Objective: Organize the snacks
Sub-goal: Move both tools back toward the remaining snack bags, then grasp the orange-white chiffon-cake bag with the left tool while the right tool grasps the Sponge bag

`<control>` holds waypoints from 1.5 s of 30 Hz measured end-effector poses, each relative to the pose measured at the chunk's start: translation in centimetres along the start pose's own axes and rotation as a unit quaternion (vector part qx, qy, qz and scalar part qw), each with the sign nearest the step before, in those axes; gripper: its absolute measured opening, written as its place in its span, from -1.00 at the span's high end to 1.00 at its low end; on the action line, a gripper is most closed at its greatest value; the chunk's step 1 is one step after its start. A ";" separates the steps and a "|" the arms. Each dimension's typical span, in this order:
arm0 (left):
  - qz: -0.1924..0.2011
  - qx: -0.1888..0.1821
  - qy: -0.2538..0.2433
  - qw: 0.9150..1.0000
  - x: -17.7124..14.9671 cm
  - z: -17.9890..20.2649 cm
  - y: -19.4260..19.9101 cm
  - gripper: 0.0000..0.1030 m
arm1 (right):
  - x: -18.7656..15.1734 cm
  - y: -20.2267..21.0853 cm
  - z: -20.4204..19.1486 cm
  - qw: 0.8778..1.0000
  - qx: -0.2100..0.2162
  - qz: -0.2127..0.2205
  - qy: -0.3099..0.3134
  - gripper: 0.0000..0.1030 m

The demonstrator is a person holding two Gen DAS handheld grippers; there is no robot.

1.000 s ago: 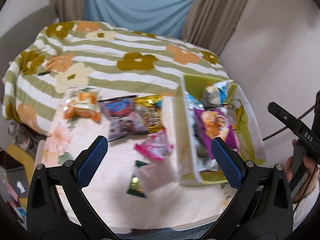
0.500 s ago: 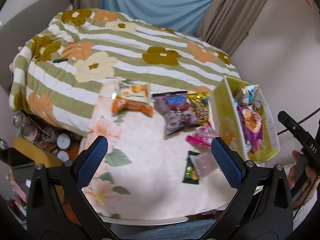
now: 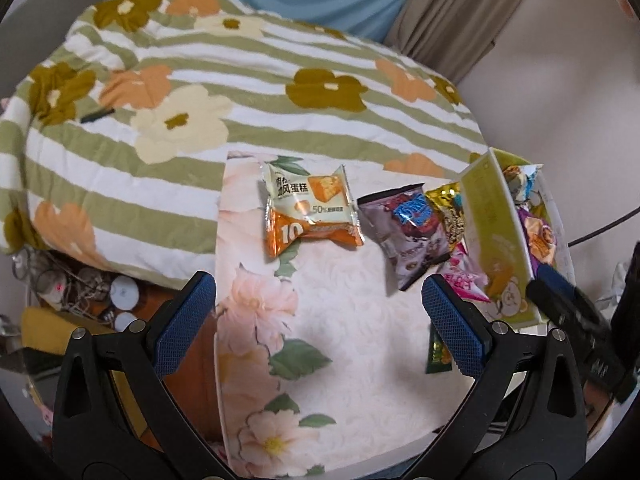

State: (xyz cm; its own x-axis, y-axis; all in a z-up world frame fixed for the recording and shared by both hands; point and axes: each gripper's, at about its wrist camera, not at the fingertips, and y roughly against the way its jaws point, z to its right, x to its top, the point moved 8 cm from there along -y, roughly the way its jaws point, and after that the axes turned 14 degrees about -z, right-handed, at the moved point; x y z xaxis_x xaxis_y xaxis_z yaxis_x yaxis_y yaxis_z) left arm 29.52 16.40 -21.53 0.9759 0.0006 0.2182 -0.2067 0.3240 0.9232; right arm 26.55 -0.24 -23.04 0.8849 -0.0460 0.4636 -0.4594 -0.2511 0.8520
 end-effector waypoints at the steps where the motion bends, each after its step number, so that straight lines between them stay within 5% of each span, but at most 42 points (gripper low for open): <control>1: -0.003 0.005 0.005 1.000 0.4 -0.2 -0.7 -0.98 | 0.0 -0.6 -0.2 1.000 -0.002 -0.004 0.003 -0.80; 14: -0.061 0.011 0.041 0.997 5.0 0.0 -9.6 -0.98 | 1.0 -8.7 0.5 0.995 -0.038 -0.065 0.058 -0.79; 24: -0.099 0.067 0.052 0.991 7.8 0.6 -15.5 -0.98 | 1.7 -13.5 2.0 0.988 -0.054 -0.109 0.095 -0.79; 37: -0.098 0.152 0.000 0.984 9.5 0.5 -17.6 -0.98 | 2.5 -17.0 2.1 0.983 -0.031 -0.146 0.110 -0.75; 45: -0.114 0.123 -0.005 0.986 8.7 -0.3 -18.3 -0.96 | 2.4 -18.0 2.7 0.982 -0.027 -0.156 0.103 -0.67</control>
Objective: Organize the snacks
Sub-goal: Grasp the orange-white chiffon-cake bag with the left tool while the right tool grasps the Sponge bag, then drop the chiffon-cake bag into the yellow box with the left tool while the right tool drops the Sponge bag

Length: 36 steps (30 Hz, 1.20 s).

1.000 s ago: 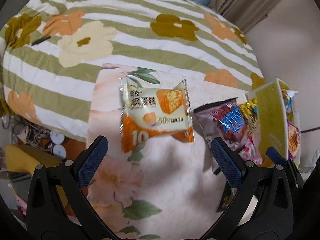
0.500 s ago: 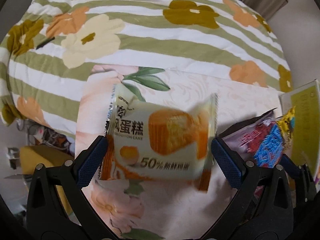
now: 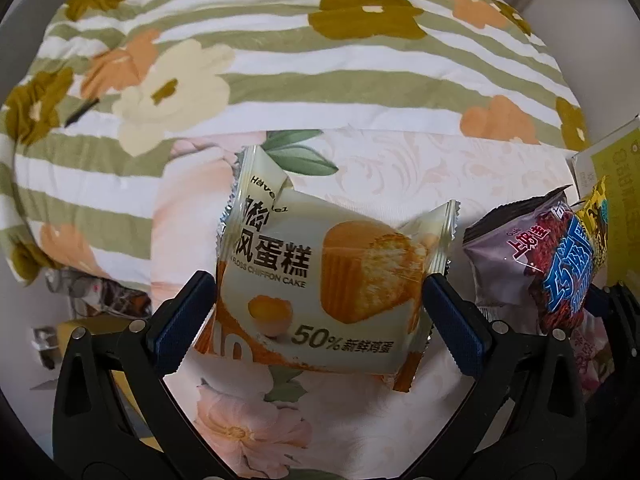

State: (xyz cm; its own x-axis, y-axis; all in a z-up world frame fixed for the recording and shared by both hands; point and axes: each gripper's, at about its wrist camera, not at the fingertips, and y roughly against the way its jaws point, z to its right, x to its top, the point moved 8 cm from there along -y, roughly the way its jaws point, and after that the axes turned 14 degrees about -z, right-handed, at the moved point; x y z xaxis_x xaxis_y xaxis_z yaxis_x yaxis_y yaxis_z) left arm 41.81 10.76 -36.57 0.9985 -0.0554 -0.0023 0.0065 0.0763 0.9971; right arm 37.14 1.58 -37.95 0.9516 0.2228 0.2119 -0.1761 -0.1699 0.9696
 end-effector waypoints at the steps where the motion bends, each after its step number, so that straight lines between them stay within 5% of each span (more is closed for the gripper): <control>1: -0.004 -0.011 0.000 1.000 0.0 0.0 -0.2 -0.87 | 0.0 -0.2 0.1 1.000 0.002 -0.001 -0.002 -0.66; 5: -0.009 -0.032 -0.006 0.999 -0.3 0.3 -0.1 -0.70 | 0.0 -0.3 0.1 1.000 0.006 -0.002 -0.001 -0.62; 16: -0.020 -0.061 0.017 0.998 -4.0 -1.4 0.6 -0.62 | 0.5 -0.5 -0.8 1.000 0.020 0.002 -0.007 -0.52; 23: -0.014 -0.068 0.042 0.997 -7.0 -3.7 1.8 -0.62 | 0.4 -0.5 -2.6 1.000 0.030 0.008 0.004 -0.16; 36: 0.071 -0.101 0.020 0.992 -10.6 -3.5 11.5 -0.62 | -2.5 7.4 -4.6 0.996 0.034 0.076 -0.019 -0.10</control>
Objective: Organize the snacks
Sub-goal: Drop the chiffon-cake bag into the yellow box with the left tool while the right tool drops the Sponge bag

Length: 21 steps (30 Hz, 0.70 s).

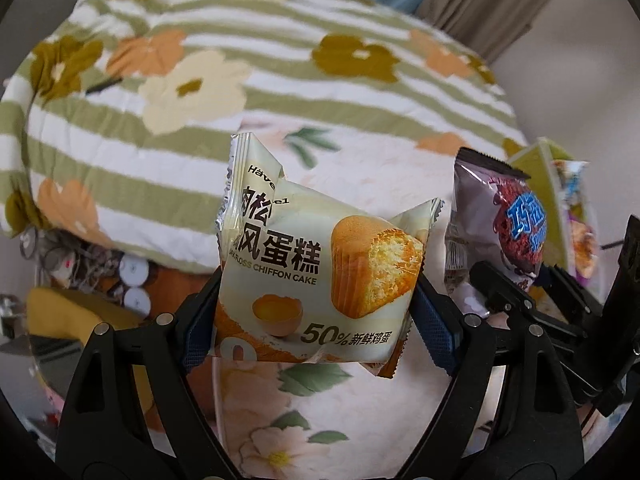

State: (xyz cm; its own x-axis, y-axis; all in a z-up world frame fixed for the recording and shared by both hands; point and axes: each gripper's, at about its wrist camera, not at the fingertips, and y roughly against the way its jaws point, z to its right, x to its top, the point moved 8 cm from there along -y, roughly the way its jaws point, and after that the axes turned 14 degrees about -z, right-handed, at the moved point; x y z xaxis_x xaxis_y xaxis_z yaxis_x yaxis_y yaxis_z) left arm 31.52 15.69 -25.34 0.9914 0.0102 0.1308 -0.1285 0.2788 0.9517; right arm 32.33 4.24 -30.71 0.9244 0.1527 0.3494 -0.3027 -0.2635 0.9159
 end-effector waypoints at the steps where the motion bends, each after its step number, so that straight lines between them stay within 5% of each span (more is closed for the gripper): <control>1: 0.008 -0.005 -0.009 1.000 -0.1 0.7 0.8 -0.62 | -0.2 0.8 0.0 1.000 0.000 0.006 -0.005 -0.10; 10: 0.061 -0.060 -0.113 0.990 -0.4 10.4 6.6 -0.62 | -3.8 11.0 3.2 0.993 -0.032 0.074 -0.089 -0.10; 21: 0.076 -0.097 -0.164 0.979 -2.0 25.9 6.5 -0.62 | -8.3 20.3 14.9 0.975 -0.088 0.125 -0.162 -0.10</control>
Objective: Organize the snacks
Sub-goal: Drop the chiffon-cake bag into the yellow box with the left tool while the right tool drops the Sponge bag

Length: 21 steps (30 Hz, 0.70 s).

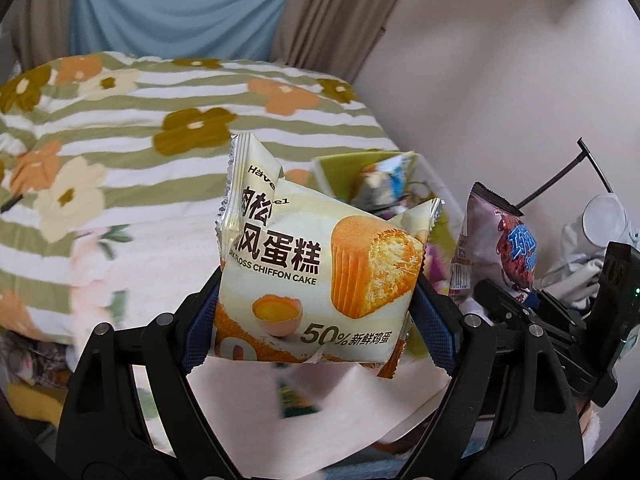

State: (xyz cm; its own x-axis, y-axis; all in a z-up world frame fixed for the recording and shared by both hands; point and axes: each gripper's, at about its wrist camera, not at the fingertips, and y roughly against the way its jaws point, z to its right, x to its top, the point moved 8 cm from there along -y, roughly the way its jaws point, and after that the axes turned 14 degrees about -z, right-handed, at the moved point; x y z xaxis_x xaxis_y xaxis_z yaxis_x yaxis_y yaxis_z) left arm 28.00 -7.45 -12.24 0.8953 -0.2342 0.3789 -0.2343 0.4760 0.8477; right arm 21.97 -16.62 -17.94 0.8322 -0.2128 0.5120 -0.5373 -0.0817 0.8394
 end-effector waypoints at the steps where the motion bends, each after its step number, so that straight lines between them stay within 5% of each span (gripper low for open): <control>1: -0.001 -0.003 0.004 1.000 0.3 1.2 -0.7 -0.62 | 0.2 0.4 1.4 1.000 -0.001 0.002 -0.002 -0.10; 12: -0.021 -0.002 0.013 1.000 4.1 14.2 -10.8 -0.62 | 3.3 1.6 11.8 1.000 0.007 -0.002 0.019 -0.10; 21: -0.049 0.029 0.040 0.998 5.3 16.5 -15.7 -0.90 | 4.7 1.1 15.7 0.999 0.033 -0.019 0.035 -0.10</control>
State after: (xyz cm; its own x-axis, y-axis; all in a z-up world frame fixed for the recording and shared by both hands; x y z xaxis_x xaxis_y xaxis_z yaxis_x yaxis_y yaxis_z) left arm 30.20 -30.14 -17.42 0.9418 -0.2080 0.2643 -0.1634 0.4038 0.9001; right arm 23.14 -32.99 -17.44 0.8587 -0.1394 0.4932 -0.5108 -0.1527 0.8460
